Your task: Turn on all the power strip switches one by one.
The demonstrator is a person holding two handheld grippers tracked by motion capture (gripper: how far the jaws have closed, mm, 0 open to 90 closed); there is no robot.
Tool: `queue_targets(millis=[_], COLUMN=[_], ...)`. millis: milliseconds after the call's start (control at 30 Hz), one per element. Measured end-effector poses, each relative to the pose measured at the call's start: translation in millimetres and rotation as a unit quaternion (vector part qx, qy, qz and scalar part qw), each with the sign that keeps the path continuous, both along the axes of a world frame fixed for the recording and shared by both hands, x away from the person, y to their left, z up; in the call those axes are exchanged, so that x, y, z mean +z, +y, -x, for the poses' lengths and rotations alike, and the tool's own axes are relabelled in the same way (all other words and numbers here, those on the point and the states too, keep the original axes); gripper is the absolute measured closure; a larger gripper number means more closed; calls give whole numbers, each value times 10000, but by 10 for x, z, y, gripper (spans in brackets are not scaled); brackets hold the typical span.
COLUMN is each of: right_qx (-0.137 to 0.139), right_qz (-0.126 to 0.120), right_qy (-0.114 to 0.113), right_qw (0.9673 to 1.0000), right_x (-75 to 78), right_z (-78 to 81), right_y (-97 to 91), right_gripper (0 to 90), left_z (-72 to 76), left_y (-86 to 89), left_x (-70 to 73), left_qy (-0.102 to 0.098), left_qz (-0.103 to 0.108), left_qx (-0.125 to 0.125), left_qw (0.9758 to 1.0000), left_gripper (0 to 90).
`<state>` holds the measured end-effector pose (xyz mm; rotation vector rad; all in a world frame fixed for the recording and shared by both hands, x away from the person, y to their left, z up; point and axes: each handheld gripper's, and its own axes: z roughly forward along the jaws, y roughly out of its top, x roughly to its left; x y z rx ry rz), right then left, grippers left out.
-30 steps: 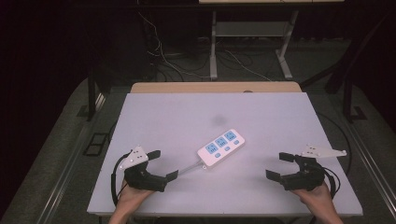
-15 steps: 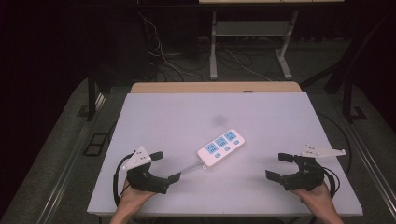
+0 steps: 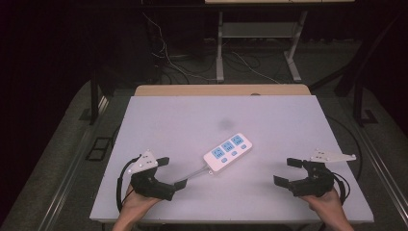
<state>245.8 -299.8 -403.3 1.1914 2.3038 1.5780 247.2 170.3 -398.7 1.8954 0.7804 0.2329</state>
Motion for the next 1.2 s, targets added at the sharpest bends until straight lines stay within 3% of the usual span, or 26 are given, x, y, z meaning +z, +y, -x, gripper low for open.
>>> queue_targets(millis=[267,1200], right_qx=[25,-73], right_qz=[-29,142], right_qy=[-6,60], right_qw=[10000,9999], right_x=[2,-15], right_z=[4,-35], right_y=[1,-13], right_gripper=[20,20], left_z=[-61,-396], left_y=[-62,-287], left_x=[130,297], left_qy=[72,388], left_qz=[-8,-378], left_qx=[-130,-478], left_qw=[9999,9974], left_gripper=[0,0])
